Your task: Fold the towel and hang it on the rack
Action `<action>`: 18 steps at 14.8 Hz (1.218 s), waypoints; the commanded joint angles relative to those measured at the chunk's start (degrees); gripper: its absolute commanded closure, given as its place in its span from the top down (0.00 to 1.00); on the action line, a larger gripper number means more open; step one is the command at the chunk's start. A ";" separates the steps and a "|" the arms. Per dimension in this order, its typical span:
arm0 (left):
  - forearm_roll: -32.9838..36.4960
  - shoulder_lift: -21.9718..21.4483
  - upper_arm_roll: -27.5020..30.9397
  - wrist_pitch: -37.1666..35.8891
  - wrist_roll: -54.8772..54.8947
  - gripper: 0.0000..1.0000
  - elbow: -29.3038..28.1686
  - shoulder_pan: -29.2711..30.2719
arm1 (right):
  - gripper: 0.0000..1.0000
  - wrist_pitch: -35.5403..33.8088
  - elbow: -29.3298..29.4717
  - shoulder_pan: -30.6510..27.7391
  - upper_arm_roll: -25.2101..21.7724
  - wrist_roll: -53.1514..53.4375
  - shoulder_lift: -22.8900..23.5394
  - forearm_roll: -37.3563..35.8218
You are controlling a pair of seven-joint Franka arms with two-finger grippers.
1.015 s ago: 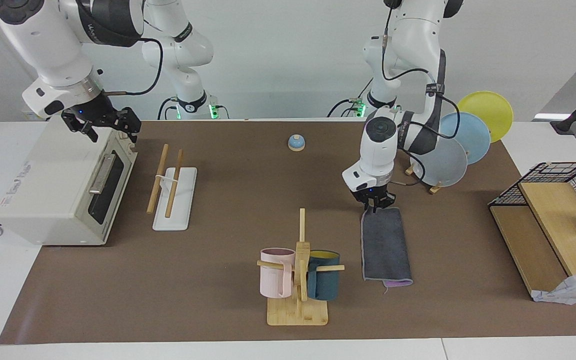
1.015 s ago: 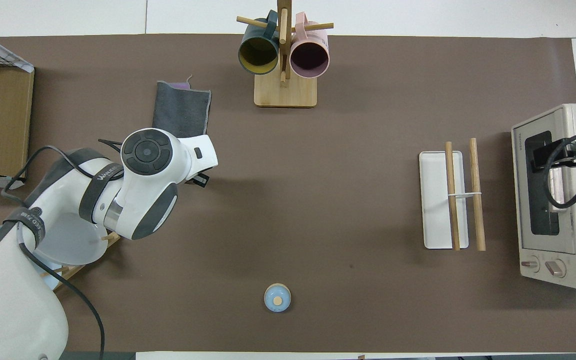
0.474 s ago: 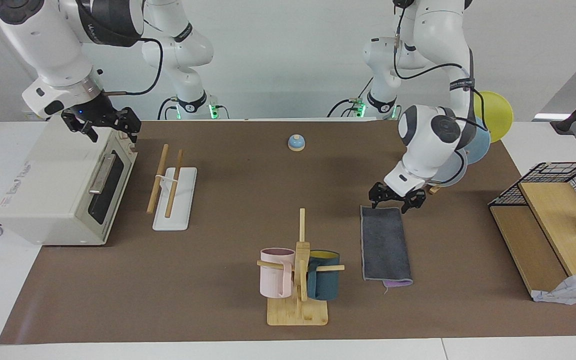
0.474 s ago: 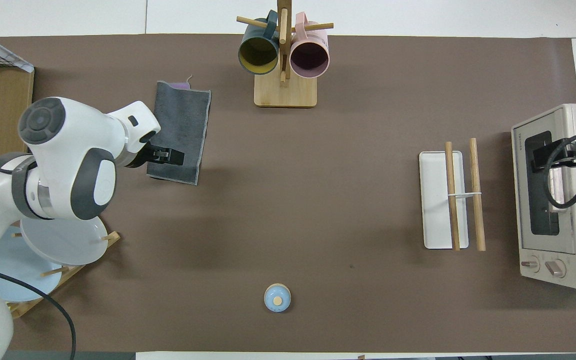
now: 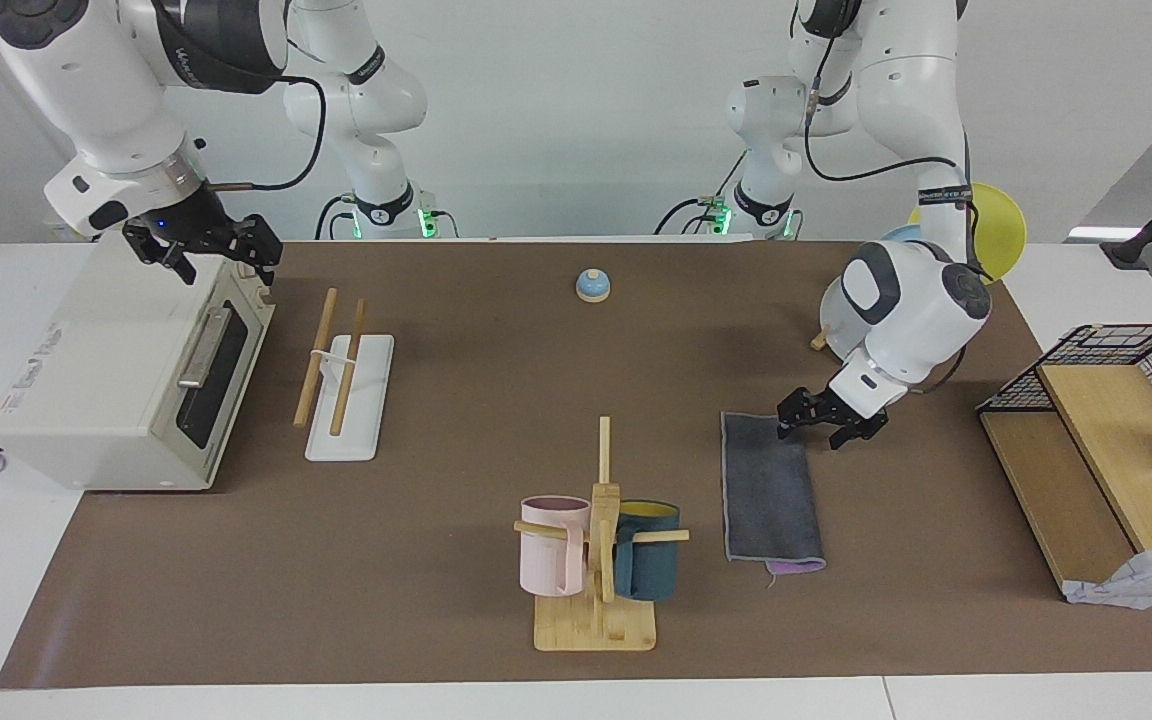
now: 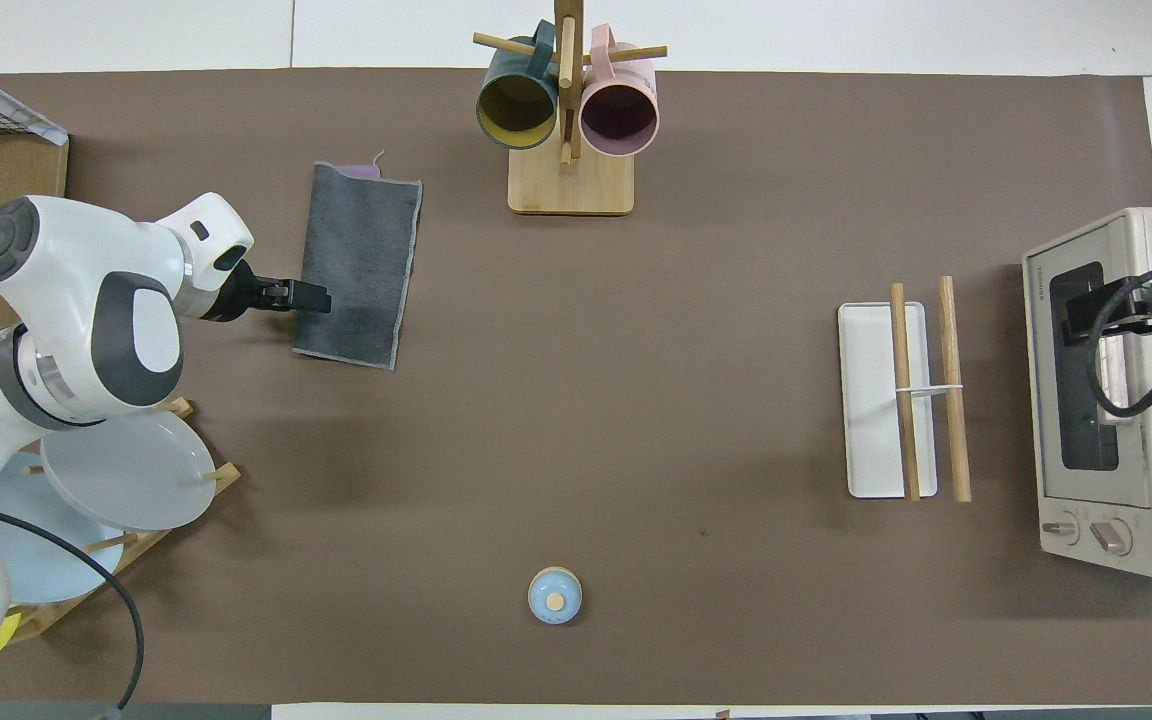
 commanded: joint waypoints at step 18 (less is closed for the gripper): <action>-3.41 3.49 -1.25 0.84 0.97 0.44 2.63 0.36 | 1.00 0.06 -0.97 -0.36 0.30 -1.11 -1.05 -0.15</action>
